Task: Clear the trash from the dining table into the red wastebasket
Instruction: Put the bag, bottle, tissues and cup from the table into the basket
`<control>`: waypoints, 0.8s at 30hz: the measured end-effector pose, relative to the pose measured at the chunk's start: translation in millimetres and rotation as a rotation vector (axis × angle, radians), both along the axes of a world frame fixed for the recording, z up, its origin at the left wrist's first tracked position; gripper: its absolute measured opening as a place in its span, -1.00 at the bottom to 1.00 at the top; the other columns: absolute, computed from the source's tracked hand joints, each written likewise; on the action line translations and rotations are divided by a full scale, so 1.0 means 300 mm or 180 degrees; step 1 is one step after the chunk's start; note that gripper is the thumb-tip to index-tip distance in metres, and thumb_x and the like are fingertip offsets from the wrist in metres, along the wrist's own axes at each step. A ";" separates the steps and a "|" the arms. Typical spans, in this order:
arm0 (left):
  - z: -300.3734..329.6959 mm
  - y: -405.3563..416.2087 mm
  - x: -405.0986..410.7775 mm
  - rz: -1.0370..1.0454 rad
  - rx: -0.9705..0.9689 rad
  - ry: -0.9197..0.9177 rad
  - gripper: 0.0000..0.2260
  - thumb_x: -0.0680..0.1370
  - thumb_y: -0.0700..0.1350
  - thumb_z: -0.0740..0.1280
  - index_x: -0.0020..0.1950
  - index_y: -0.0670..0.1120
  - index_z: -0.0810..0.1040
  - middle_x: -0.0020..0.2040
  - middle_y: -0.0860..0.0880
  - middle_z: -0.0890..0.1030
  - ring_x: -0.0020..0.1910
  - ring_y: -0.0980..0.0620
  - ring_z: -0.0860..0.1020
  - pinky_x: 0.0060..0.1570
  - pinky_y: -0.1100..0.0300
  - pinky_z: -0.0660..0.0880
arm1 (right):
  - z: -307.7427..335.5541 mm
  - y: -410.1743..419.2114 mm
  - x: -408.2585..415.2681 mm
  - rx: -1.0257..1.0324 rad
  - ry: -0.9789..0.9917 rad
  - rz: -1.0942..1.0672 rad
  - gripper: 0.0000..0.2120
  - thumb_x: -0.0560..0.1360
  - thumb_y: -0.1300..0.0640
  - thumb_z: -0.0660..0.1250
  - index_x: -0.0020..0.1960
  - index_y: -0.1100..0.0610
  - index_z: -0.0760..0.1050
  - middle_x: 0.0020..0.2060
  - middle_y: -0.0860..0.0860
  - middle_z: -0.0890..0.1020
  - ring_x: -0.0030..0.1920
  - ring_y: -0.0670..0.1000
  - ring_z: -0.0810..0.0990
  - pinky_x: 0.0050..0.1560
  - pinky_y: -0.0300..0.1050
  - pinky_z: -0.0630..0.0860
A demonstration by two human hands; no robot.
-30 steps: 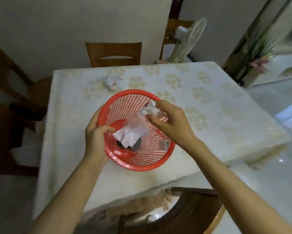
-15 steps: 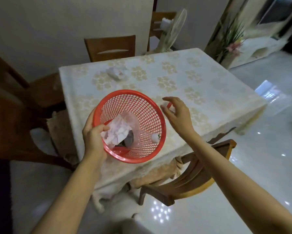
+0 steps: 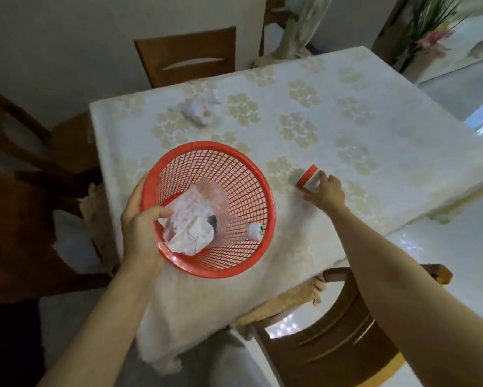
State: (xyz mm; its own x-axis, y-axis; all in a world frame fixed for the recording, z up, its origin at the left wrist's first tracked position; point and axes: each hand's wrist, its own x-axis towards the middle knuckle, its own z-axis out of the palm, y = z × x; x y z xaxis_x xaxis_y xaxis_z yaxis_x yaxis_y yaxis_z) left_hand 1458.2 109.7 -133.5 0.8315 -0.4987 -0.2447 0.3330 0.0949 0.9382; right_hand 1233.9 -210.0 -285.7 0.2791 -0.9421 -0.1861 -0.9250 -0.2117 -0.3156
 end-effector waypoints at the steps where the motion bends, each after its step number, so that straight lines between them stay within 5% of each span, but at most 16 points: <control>1: 0.000 -0.030 0.010 -0.0008 0.0015 0.0008 -0.41 0.35 -0.51 0.11 0.17 0.02 0.57 0.05 0.06 0.66 0.05 0.03 0.64 -0.09 0.19 0.60 | -0.019 -0.021 0.006 -0.0033 0.0005 -0.0057 -0.15 0.35 -0.09 0.48 0.46 0.17 0.15 0.28 0.26 0.40 0.32 0.27 0.34 0.21 0.14 0.38; 6: -0.014 -0.155 0.050 -0.0043 0.0079 -0.0027 -0.41 0.34 -0.51 0.12 0.12 0.05 0.60 0.03 0.07 0.68 0.00 0.06 0.65 -0.10 0.19 0.61 | -0.029 -0.081 0.032 -0.0266 -0.0012 -0.0413 -0.24 0.26 -0.33 0.42 0.25 0.13 0.33 0.09 0.21 0.53 0.10 0.27 0.52 0.04 0.11 0.46; 10: -0.032 -0.207 0.080 -0.0086 0.0029 0.0093 -0.42 0.24 -0.41 0.18 0.10 0.07 0.63 0.10 0.01 0.68 0.11 -0.04 0.64 0.05 0.07 0.58 | 0.030 -0.056 0.048 -0.0228 -0.0966 -0.0516 -0.33 0.33 0.01 0.47 0.37 0.11 0.32 0.18 0.18 0.52 0.14 0.22 0.54 0.08 0.04 0.46; 13: -0.045 -0.230 0.084 -0.0158 0.0015 0.0134 -0.41 0.20 -0.39 0.18 0.12 0.04 0.63 0.09 0.02 0.69 0.10 -0.02 0.65 -0.01 0.11 0.58 | 0.161 -0.001 0.083 -0.0385 -0.1844 -0.0395 -0.39 0.33 0.07 0.50 0.32 0.09 0.37 0.16 0.12 0.58 0.08 0.11 0.59 0.06 0.00 0.53; 18: -0.013 -0.258 0.083 -0.0347 0.0130 0.0123 -0.40 0.33 -0.51 0.12 0.13 0.04 0.59 -0.07 0.21 0.72 -0.05 0.18 0.67 -0.09 0.23 0.61 | 0.478 0.174 0.170 -0.0424 -0.2644 0.0169 -0.40 0.35 0.08 0.49 0.32 0.16 0.37 0.12 -0.02 0.56 0.02 -0.04 0.55 -0.09 -0.48 0.48; 21: 0.016 -0.253 0.082 -0.0491 0.0041 0.0076 -0.39 0.33 -0.52 0.12 0.15 0.03 0.59 -0.05 0.21 0.71 -0.03 0.17 0.66 -0.10 0.27 0.59 | 0.611 0.308 0.219 -0.0472 -0.2733 0.0484 -0.34 0.32 -0.09 0.46 0.34 0.09 0.35 0.15 -0.07 0.53 0.07 -0.10 0.55 0.00 -0.43 0.48; 24: 0.045 -0.214 0.100 -0.0589 -0.0158 0.0157 -0.44 0.30 -0.47 0.16 0.08 0.05 0.62 -0.03 0.20 0.72 -0.02 0.19 0.67 -0.12 0.29 0.57 | 0.671 0.442 0.281 -0.0519 -0.2448 0.0772 -0.34 0.33 -0.01 0.52 0.35 0.07 0.35 0.20 -0.03 0.54 0.12 -0.09 0.54 0.09 -0.30 0.50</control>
State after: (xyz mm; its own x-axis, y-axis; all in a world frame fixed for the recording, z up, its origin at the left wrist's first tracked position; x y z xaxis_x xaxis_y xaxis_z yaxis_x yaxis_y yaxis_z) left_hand 1488.3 45.4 -119.9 0.7122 -0.6543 -0.2542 0.3945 0.0736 0.9160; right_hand 1318.2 -77.2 -84.4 0.4721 -0.8379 0.2740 -0.3855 -0.4758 -0.7906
